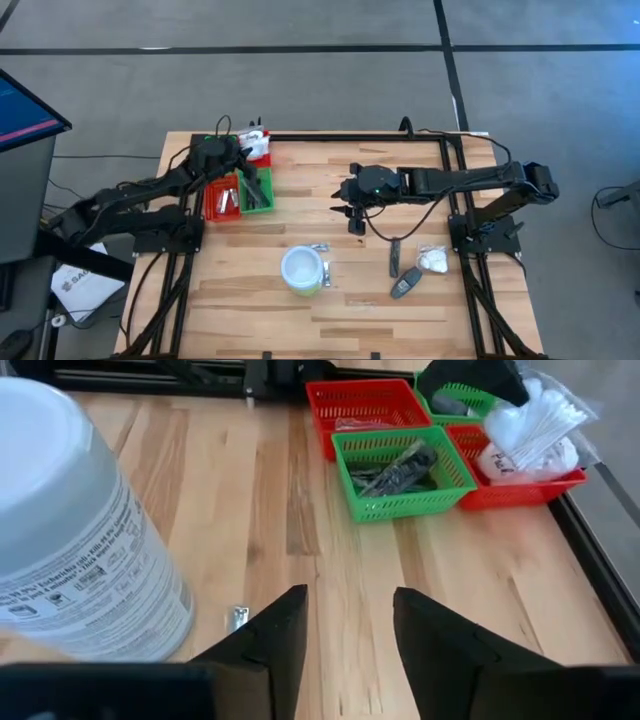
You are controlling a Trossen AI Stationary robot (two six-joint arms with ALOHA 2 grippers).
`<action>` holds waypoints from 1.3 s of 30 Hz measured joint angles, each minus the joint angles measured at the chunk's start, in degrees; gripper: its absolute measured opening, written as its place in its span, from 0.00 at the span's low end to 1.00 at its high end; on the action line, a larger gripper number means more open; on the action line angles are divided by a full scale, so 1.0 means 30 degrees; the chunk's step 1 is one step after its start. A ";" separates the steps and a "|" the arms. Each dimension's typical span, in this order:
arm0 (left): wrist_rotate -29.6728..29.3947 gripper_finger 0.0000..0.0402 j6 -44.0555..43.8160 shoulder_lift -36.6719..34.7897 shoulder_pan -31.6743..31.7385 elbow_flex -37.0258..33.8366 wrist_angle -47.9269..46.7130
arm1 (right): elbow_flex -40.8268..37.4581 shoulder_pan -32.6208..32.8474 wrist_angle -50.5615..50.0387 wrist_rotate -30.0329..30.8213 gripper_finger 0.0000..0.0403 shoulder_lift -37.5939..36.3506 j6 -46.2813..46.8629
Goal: Pick & Place Travel size toiletries
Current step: Put the white cotton pack into the top red bin
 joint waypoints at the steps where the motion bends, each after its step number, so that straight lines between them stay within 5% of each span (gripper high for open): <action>1: 0.0004 0.00 0.0015 0.0223 0.0171 0.0000 0.0027 | 0.0000 0.0000 -0.0026 0.0000 0.34 0.0000 0.0002; 23: 0.2016 0.01 0.0561 0.3491 0.2484 0.0000 0.0691 | 0.0000 -0.0015 -0.0059 -0.0007 0.32 -0.0007 -0.0020; 39: -0.0358 0.13 -0.0132 0.5133 0.2507 0.0000 0.2360 | 0.0007 -0.0003 -0.0060 -0.0007 0.32 -0.0007 -0.0012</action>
